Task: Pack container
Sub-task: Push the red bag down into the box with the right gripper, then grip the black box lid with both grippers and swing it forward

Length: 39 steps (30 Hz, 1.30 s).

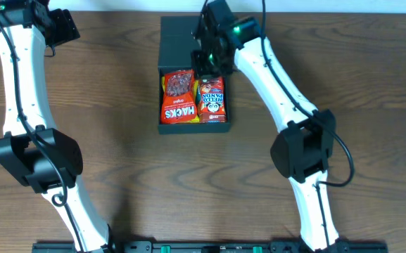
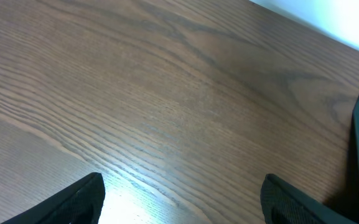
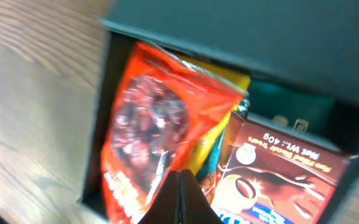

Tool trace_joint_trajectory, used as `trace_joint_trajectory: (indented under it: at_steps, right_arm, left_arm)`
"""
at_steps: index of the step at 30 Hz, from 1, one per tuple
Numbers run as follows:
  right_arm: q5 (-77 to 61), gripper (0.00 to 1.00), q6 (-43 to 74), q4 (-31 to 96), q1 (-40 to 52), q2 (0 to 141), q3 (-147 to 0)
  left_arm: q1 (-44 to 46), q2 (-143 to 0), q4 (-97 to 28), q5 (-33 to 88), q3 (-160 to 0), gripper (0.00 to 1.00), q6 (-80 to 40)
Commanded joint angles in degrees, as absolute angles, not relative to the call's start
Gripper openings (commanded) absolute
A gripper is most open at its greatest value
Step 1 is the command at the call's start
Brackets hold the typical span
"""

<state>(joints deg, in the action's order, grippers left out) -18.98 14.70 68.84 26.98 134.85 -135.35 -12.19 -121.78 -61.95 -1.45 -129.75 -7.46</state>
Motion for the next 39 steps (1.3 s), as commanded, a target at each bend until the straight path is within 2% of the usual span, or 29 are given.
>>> trace_joint_trajectory:
  at_steps: [1,8,20,39]
  right_arm:
    - [-18.20,0.02,8.88,70.37,28.12,135.26,-138.98]
    - [-18.20,0.01,4.84,71.66,30.76,135.48,-134.04]
    - [-18.15,0.01,4.60,64.31,31.75,135.50,-122.32]
    - [-6.70,0.01,4.40,62.35,31.16,136.88,-121.08]
  left_arm:
    - [-12.36,-122.63,-62.13,-1.04,-129.14,0.81,-7.22]
    - [-12.36,-122.63,-61.93,-1.06,-129.14,0.81,-6.37]
    - [-12.36,-122.63,-61.78,-1.04,-129.14,0.81,-6.35]
    - [-12.36,-122.63,-61.73,-1.02,-129.14,0.81,-6.37]
